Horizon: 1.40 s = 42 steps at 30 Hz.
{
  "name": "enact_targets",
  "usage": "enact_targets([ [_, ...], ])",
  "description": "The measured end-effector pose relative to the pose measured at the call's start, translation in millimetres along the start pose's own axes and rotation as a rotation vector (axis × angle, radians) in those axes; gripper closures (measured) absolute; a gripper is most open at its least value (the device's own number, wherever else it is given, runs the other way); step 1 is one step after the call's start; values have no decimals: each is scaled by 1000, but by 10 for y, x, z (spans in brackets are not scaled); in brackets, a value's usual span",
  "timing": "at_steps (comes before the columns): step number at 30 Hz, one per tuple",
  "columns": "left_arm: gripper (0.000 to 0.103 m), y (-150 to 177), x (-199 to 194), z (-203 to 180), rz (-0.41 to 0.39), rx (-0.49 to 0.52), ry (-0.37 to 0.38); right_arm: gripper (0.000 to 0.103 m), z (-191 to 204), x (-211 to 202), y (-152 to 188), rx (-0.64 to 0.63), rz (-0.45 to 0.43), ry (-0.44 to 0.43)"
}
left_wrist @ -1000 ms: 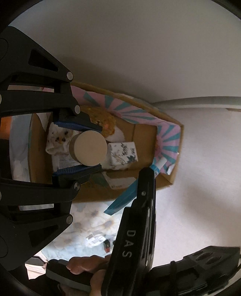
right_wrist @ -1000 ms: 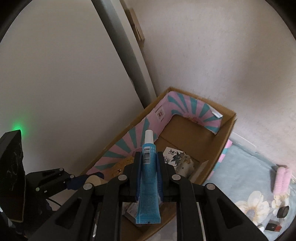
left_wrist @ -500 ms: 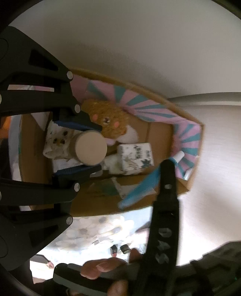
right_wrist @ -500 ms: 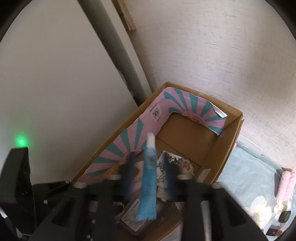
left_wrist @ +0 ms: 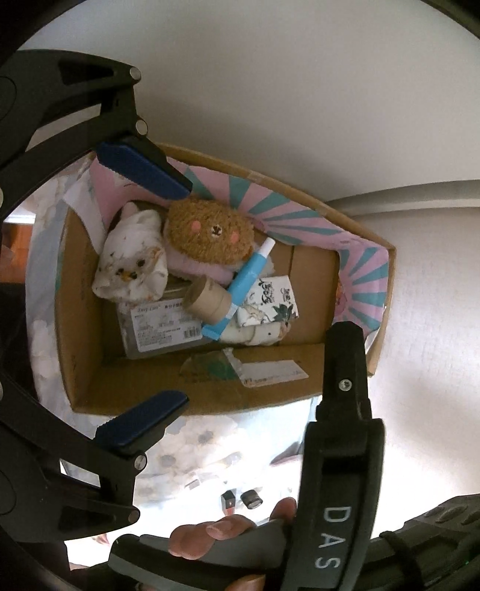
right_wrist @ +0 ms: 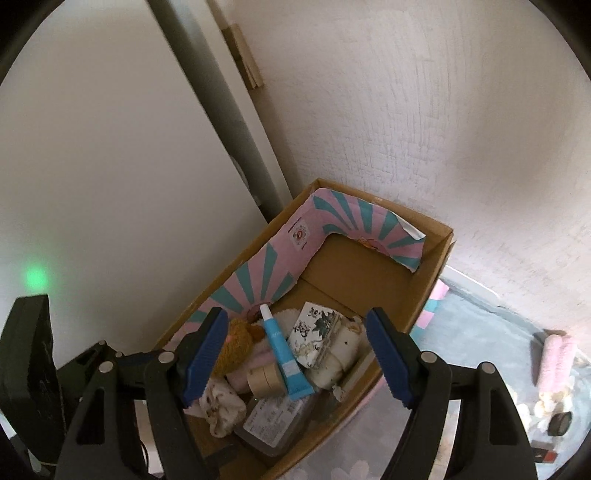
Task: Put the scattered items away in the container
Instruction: 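Carry the jar and blue tube into the cardboard box and open both tools, then move both tools back over the tray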
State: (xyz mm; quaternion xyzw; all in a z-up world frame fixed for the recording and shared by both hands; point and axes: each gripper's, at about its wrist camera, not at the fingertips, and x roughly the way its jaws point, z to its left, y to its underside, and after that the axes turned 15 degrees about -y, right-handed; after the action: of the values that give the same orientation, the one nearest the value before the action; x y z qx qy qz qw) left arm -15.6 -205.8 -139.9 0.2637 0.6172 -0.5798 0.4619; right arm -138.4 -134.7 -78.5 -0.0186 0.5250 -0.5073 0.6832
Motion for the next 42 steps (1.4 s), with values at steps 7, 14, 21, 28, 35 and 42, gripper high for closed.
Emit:
enact_targets([
  [7,0,11,-238,-64,-28,-7,9,30,84,-225,155,-44,-1,24],
  [14,0,-11,-429,-230,-60,-2,4,30,17,-506,236,-18,-12,25],
  [21,0,-72,-687,-439,-124,16,-21,30,-56,-1070,333,-51,-110,51],
  [28,0,-155,-943,-797,-189,97,4,30,-327,-1937,409,-140,-211,196],
  [35,0,-59,-921,-1401,-190,223,70,30,-917,-2498,676,-54,-221,259],
  [42,0,56,-635,-1932,-106,236,175,30,-1470,-2448,1165,16,-144,284],
])
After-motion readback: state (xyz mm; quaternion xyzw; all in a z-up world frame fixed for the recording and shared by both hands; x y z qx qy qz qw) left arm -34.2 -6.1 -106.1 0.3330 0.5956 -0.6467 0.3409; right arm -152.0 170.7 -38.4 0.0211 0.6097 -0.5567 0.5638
